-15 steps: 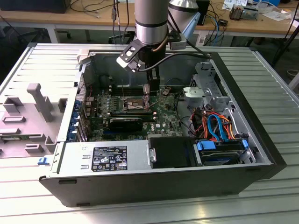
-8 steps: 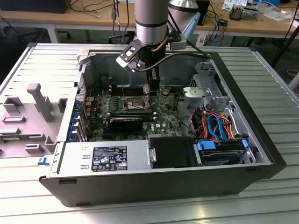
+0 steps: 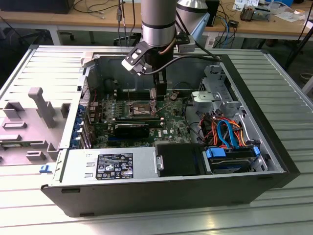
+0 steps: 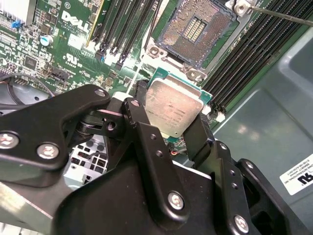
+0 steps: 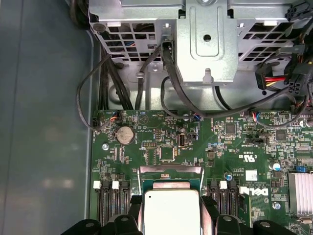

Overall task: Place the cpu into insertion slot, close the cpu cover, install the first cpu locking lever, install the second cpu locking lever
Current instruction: 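Place the cpu into insertion slot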

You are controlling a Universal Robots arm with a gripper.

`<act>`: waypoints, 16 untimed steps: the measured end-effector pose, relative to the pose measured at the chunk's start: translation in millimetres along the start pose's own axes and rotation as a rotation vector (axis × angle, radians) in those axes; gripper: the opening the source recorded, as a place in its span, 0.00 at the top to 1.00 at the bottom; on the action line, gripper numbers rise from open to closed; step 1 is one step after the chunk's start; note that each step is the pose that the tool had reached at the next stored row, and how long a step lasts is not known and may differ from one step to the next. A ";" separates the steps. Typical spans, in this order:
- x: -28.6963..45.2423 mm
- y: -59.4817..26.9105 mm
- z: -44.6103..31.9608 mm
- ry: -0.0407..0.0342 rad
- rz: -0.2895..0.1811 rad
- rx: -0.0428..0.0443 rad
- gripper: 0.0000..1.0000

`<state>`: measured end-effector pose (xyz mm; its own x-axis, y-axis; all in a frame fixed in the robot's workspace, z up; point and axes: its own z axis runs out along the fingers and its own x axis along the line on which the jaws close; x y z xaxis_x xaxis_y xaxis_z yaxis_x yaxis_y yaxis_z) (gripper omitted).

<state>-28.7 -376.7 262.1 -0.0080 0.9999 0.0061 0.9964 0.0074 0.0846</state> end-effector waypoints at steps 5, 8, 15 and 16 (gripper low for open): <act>0.0 0.0 0.1 -0.0008 0.004 0.0000 0.45; 0.0 0.0 0.2 -0.0016 0.009 -0.0001 0.45; 0.0 0.0 0.2 -0.0029 0.019 -0.0002 0.45; 0.0 0.0 0.2 -0.0030 0.020 -0.0001 0.45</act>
<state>-28.7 -376.7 261.9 0.0121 0.9999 0.0047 0.9963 -0.0125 0.0846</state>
